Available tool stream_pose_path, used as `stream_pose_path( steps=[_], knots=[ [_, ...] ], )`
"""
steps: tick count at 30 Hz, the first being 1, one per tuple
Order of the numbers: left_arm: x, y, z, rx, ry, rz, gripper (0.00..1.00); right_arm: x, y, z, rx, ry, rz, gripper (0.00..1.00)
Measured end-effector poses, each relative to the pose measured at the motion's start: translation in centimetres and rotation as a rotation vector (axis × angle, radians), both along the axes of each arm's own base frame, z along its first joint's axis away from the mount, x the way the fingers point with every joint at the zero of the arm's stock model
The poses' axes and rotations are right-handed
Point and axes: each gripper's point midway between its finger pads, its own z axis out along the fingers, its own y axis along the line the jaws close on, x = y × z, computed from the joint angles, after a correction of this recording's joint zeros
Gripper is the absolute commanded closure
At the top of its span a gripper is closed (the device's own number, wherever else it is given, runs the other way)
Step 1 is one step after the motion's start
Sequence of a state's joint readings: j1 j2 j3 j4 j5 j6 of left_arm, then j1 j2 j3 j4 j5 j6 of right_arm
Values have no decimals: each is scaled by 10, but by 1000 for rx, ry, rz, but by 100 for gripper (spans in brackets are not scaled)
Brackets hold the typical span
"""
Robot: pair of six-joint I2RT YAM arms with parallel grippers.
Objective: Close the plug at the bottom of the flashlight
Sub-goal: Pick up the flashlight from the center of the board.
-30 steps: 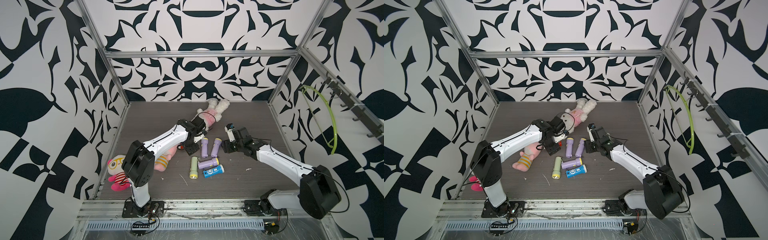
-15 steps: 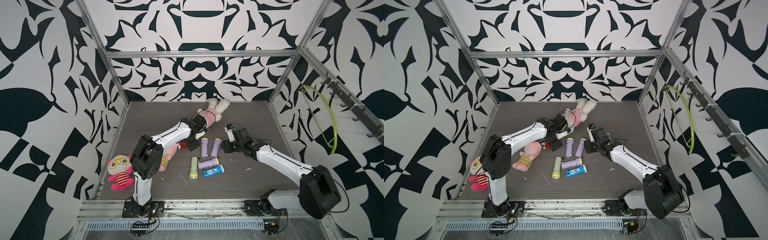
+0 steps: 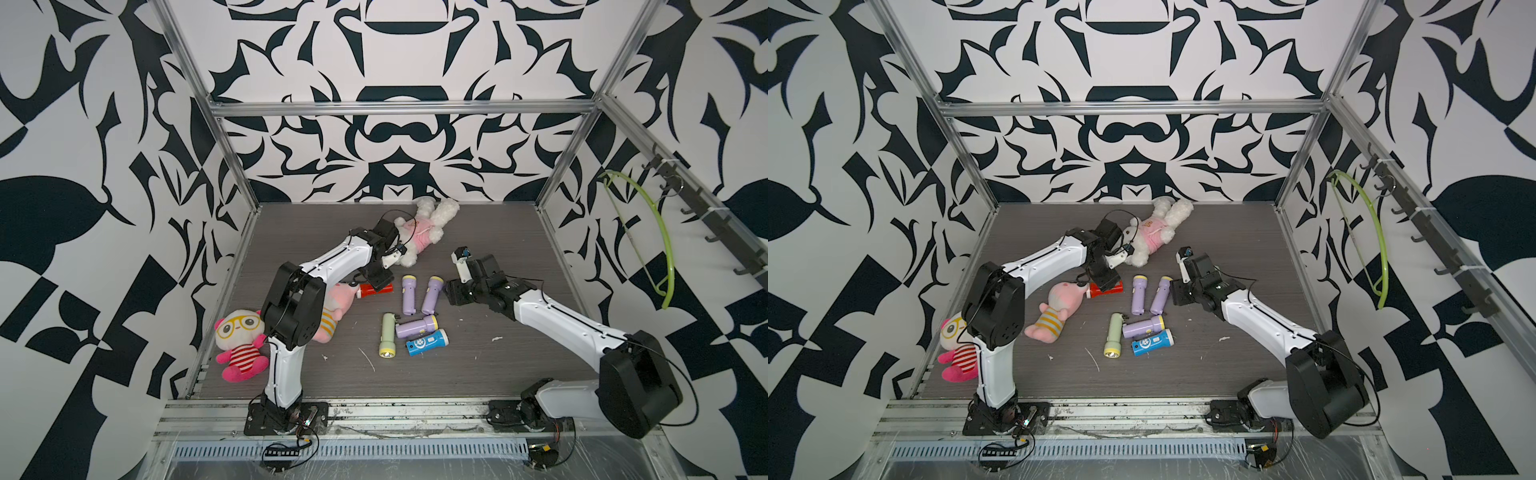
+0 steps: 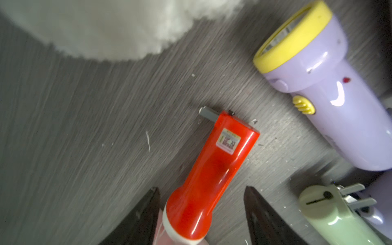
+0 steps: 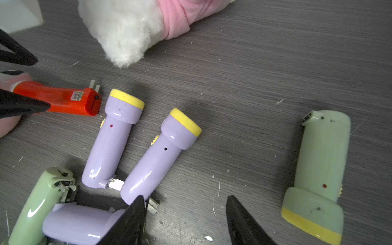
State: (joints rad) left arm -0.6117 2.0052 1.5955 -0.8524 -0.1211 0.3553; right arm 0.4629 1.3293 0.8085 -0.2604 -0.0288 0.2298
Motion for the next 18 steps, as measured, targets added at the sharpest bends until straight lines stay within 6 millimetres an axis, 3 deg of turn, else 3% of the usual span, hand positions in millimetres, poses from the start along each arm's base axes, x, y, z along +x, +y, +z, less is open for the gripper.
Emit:
stream_pose_path(
  steps=[7,12,18],
  knots=[
    [-8,-6,-19,-10,82,-11,35,1,-2,0,1,0,-5,37],
    [-11,-6,-23,-8,97,-9,43,2,-3,0,1,0,-9,37],
    [-12,-6,-31,0,115,-12,43,2,-3,0,1,0,-9,37]
  ],
)
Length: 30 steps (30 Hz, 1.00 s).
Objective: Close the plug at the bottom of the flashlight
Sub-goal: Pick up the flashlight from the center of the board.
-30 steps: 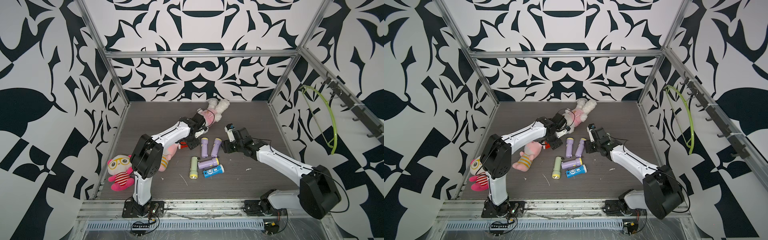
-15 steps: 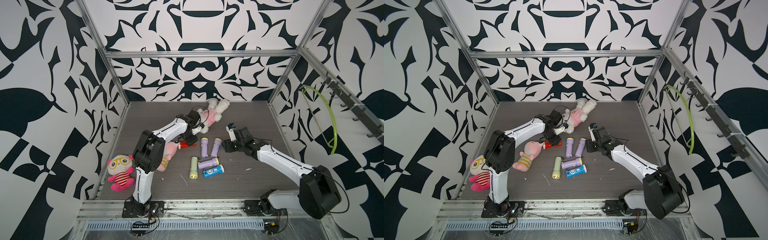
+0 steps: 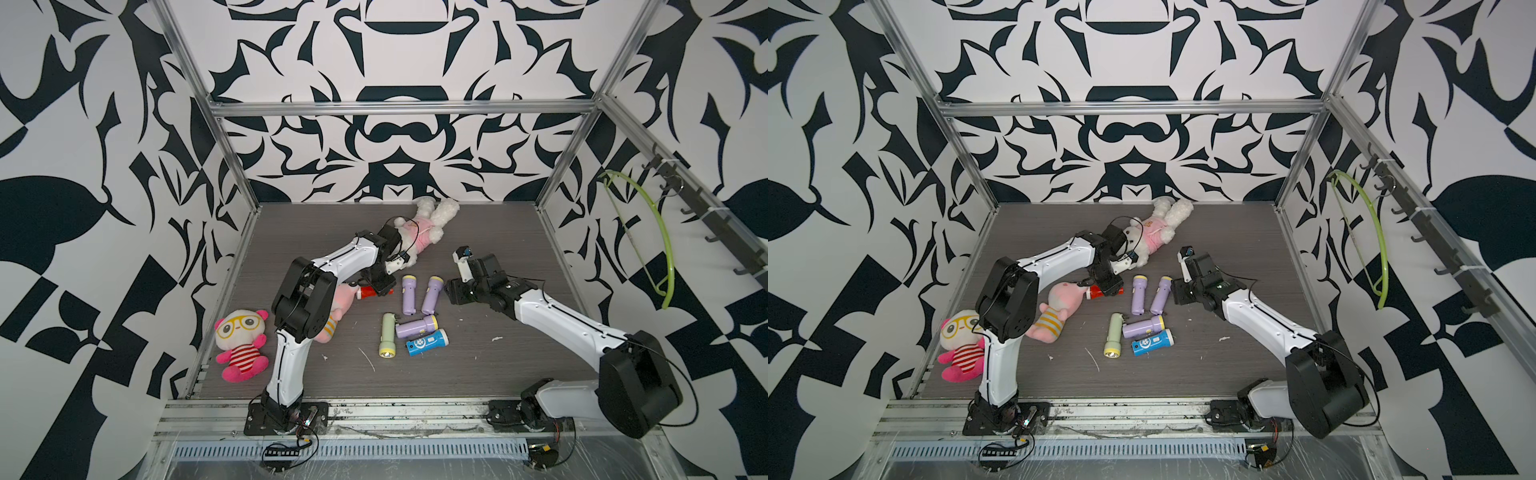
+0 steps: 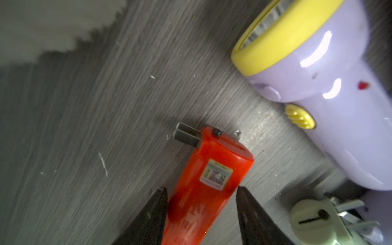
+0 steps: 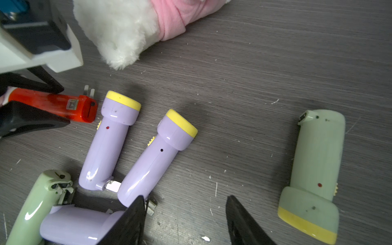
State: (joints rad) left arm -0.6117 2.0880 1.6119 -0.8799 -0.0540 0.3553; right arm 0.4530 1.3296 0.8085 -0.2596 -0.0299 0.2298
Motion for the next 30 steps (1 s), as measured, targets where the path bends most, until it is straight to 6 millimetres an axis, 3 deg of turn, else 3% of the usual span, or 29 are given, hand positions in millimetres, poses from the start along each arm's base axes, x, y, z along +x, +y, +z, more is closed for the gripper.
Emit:
stream_pose_path(
  steps=[5,14,16,19,27,30],
  knots=[
    [-1,-1,-8,4,19,-1,41,0,0,0,0,0,0,37],
    [-2,-1,-12,6,32,1,47,0,-1,0,0,0,-2,37],
    [-3,-1,-13,6,35,3,54,0,-1,0,0,0,-3,37],
    [-3,-1,-16,12,43,1,72,1,-1,0,0,0,-4,37],
    [1,-3,-13,2,27,9,80,2,-4,0,1,0,-12,37],
    [5,-6,0,-22,-8,16,85,2,-4,0,0,1,-14,37]
  ],
)
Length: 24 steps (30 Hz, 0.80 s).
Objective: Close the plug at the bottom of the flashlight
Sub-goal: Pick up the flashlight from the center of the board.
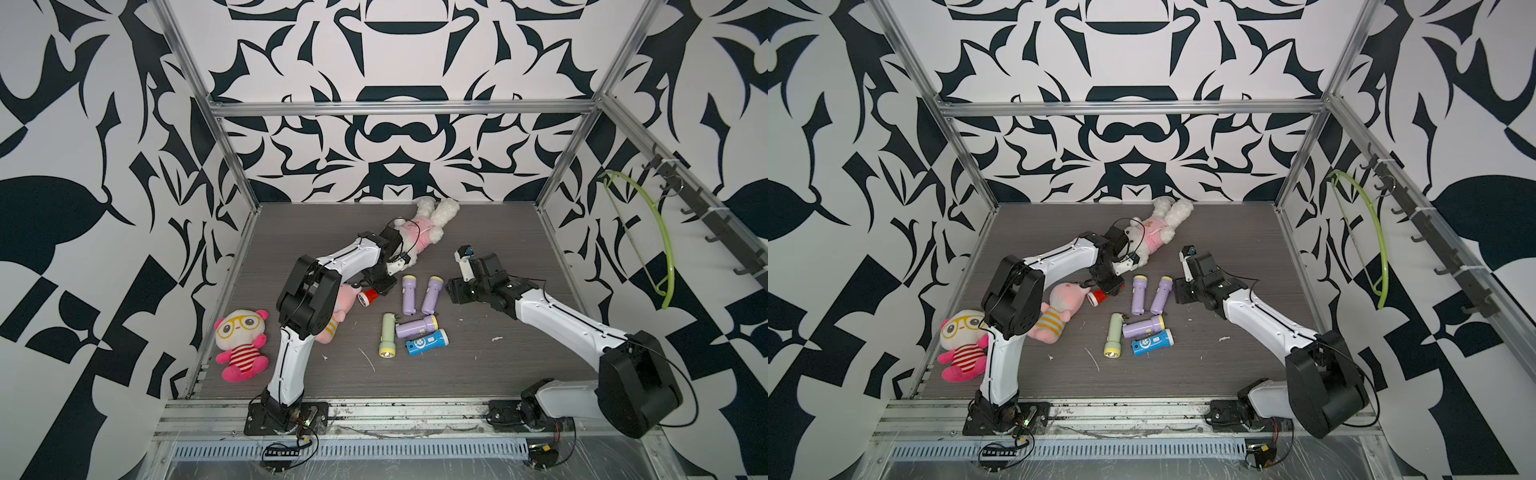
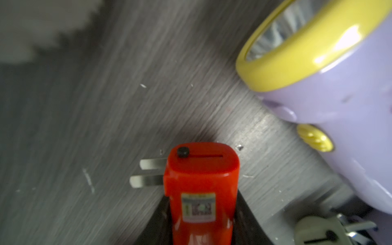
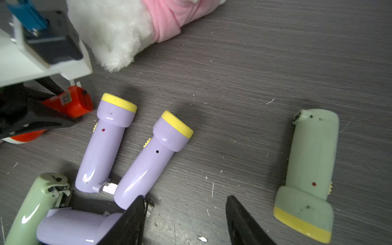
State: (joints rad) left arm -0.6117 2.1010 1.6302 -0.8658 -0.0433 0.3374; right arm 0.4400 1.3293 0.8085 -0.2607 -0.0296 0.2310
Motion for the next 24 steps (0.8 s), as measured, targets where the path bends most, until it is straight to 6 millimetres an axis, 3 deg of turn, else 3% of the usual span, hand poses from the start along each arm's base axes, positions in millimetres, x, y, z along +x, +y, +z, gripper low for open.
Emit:
stream_pose_path(
  steps=[3,7,11,13,21,24],
  knots=[
    [8,-6,30,-58,-75,8,87,-1,0,0,1,3,-3,38],
    [17,-17,90,-181,-223,23,87,-4,-2,4,5,4,-7,38],
    [14,-25,149,-319,-356,30,87,-6,-3,12,19,-7,-16,38],
    [9,-29,168,-377,-397,25,87,-7,-3,17,27,-10,-22,38],
    [-18,-36,209,-599,-460,41,100,-16,-6,28,47,-12,-34,39],
    [-28,-33,227,-682,-494,59,100,-20,-7,32,55,-10,-34,39]
  ],
)
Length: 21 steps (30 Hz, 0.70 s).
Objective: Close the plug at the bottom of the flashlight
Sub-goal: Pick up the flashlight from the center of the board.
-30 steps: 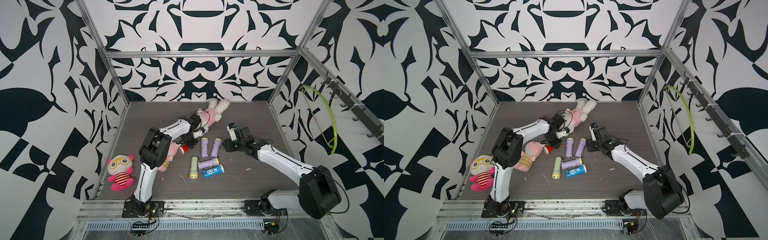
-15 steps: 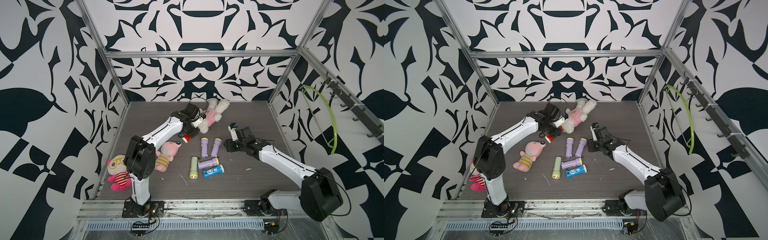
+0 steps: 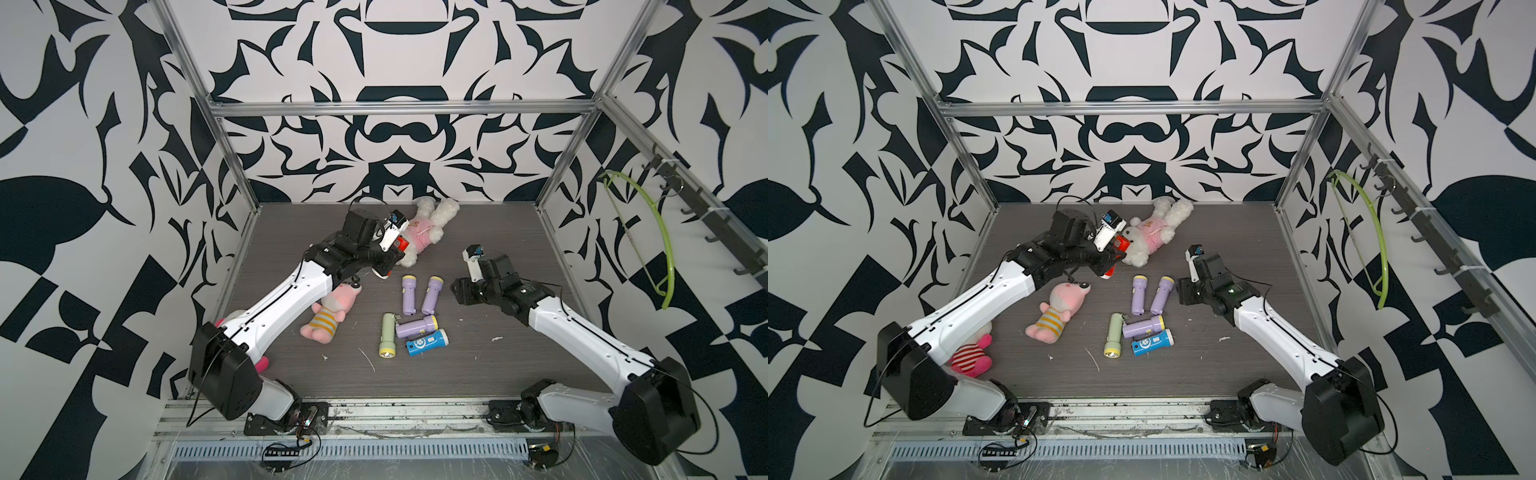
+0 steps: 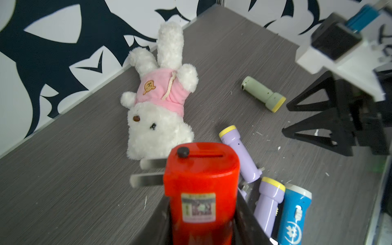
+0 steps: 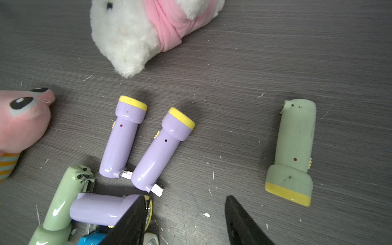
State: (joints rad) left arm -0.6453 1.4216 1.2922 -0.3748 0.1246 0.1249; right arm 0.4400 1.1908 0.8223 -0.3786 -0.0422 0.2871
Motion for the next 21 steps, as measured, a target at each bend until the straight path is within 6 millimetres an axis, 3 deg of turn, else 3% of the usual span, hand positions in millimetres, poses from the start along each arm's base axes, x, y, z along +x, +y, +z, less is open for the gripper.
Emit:
stream_pose_path(
  steps=[6,10,14,21],
  knots=[
    [-19,12,41,-155,-132,17,100,0,2,14,18,-18,4,39],
    [-37,28,53,-233,-269,22,100,1,4,20,27,-29,10,40],
    [-51,34,39,-234,-347,-20,100,5,9,25,41,-31,25,38],
    [-73,20,11,-236,-341,-183,100,15,40,47,117,-42,138,37]
  ],
)
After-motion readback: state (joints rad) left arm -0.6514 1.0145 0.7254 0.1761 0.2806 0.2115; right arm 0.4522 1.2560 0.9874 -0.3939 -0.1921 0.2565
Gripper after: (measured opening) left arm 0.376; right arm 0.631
